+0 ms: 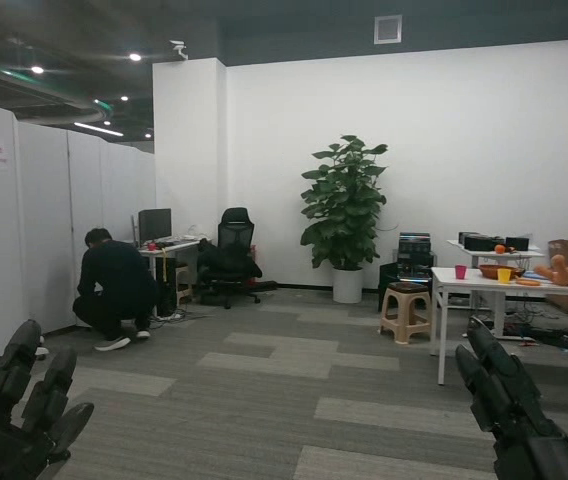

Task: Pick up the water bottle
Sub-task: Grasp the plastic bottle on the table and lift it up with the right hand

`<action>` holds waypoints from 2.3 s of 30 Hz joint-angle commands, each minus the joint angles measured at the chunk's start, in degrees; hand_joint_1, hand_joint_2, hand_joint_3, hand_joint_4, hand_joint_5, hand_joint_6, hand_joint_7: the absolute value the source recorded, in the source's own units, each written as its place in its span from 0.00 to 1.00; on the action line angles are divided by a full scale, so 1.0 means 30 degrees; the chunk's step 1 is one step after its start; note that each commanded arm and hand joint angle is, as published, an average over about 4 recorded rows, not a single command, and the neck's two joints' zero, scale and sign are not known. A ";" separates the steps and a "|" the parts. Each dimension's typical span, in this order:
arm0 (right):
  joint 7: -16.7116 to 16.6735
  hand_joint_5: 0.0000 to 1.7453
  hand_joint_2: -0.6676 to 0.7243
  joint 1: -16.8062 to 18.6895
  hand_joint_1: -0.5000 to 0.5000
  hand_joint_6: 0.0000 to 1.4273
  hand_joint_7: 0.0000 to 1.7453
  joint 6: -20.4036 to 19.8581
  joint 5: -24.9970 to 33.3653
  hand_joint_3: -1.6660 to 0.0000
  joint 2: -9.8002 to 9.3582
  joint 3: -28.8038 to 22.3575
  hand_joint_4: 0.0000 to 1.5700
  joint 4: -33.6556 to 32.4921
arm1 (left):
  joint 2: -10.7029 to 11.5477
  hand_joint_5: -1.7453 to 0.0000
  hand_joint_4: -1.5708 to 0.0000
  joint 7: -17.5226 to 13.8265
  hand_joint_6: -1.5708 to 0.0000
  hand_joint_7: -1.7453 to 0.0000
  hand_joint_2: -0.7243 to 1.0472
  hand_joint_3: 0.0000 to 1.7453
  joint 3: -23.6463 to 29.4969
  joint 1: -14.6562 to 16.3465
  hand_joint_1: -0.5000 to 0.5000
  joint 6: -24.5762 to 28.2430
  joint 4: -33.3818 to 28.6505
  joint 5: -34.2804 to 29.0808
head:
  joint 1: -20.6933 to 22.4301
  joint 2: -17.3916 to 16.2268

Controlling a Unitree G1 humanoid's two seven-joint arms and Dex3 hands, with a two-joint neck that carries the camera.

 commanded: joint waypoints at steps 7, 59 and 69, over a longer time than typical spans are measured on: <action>0.0191 0.00 0.45 0.0050 0.12 0.00 0.04 -0.0118 0.0334 1.00 0.0024 -0.0089 0.00 0.0067 | 0.0003 0.94 1.00 -0.0082 1.00 1.00 1.00 0.05 -0.0084 0.0040 0.00 0.0024 -0.0066 0.0014 | 0.0113 -0.3236; 1.2407 0.00 0.41 0.6012 0.08 0.00 0.01 1.2948 1.2507 0.95 -0.3082 -0.7054 0.00 0.1590 | 0.0032 0.94 1.00 -0.0389 1.00 1.00 1.00 0.04 -0.1535 0.0070 0.00 0.0024 0.2732 -0.0485 | -0.1827 -1.2773; 1.3565 0.00 0.41 0.7228 0.08 0.00 0.00 1.2978 1.2170 0.95 -0.4107 -0.6271 0.00 0.1839 | 0.0047 0.94 1.00 -0.0389 1.00 1.00 1.00 0.05 -0.1564 -0.0428 0.00 0.0024 0.2967 -0.0485 | -0.1325 -1.1570</action>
